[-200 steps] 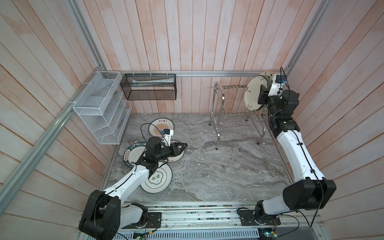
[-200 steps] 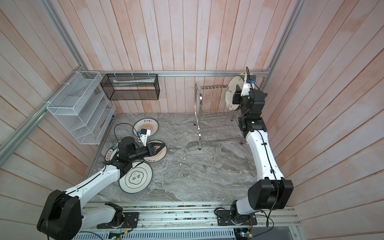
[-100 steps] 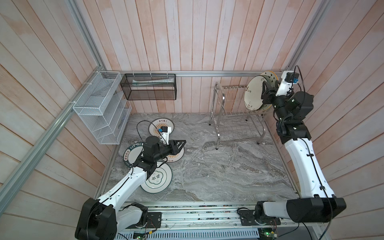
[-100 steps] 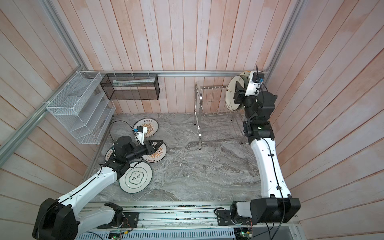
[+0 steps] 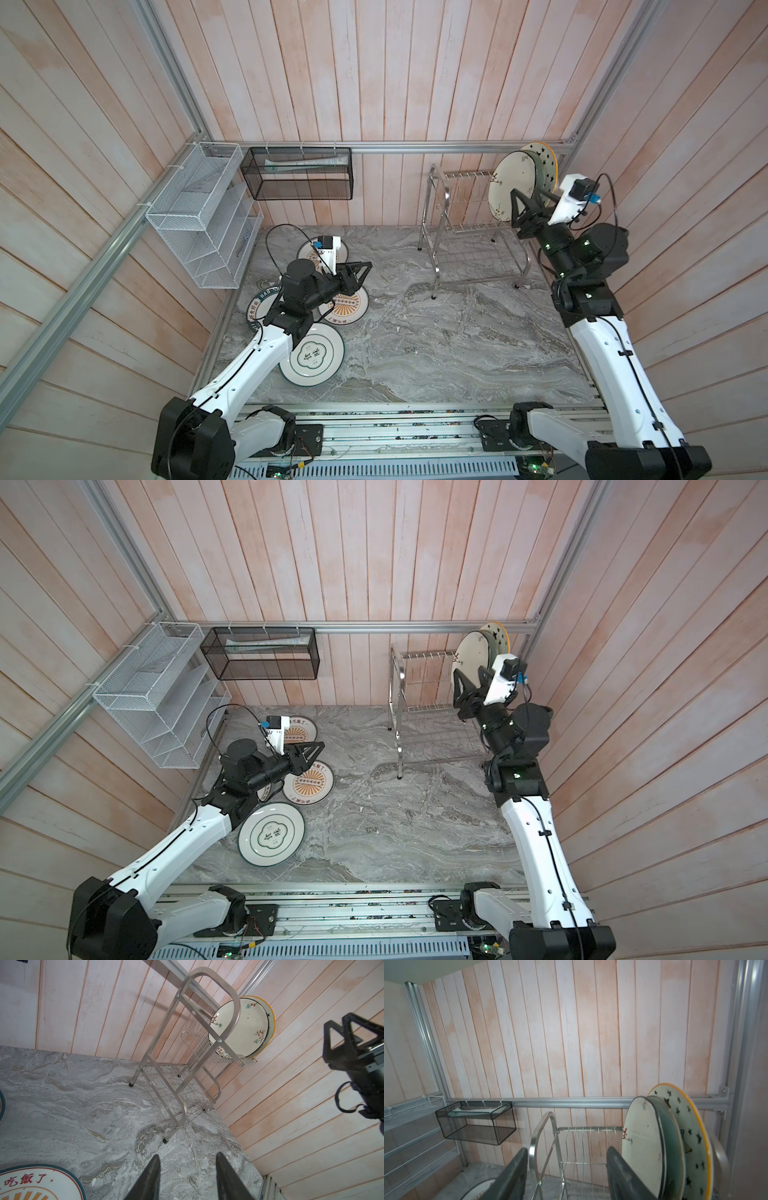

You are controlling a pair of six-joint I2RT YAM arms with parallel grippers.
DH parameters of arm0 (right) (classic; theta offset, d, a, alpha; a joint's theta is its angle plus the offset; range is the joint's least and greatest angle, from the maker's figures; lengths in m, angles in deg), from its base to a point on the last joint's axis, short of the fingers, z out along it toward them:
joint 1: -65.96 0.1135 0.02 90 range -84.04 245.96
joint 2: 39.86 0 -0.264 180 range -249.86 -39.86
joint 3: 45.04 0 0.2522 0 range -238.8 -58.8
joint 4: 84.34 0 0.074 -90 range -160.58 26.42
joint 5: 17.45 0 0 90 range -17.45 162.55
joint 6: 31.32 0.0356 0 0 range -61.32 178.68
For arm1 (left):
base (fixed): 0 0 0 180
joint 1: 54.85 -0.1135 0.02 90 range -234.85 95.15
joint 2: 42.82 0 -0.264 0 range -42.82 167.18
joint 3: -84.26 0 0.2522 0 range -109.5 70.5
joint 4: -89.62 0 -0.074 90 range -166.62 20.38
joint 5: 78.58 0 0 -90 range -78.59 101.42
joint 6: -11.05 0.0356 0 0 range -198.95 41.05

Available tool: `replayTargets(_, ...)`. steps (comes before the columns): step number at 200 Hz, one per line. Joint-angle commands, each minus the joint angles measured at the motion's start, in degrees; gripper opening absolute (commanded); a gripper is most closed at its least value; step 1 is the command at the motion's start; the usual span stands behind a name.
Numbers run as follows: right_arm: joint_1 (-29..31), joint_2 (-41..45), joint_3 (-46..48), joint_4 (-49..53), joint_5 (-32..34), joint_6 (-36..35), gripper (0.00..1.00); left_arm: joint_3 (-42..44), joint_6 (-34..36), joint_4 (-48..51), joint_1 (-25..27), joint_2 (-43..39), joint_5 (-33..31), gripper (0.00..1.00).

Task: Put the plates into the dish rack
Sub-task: 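Open the right gripper and pull it back from the rack toward the table plates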

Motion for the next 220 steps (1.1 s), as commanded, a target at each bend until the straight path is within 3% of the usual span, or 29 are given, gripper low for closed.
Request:
replayTargets(1, 3.08, 0.93, 5.01, -4.24, -0.94, 3.16, 0.61, -1.08, 0.32, -2.34, 0.31, 0.75, -1.03, 0.45)
replayTargets(44, 7.52, 2.08, 16.15, -10.12, -1.99, 6.59, 0.60, 0.49, -0.77, -6.88, 0.84, 1.79, -0.04, 0.48)
replayTargets(90, 10.27, 0.23, 20.36, -12.30, -3.88, 8.83, 0.60, -3.89, 1.14, -2.75, 0.94, 4.22, 0.28, 0.48)
replayTargets(220, 19.48, -5.64, 27.92, -18.97, -3.66, 14.51, 0.58, -7.21, 3.31, 9.38, 1.02, 3.83, -13.96, 0.49)
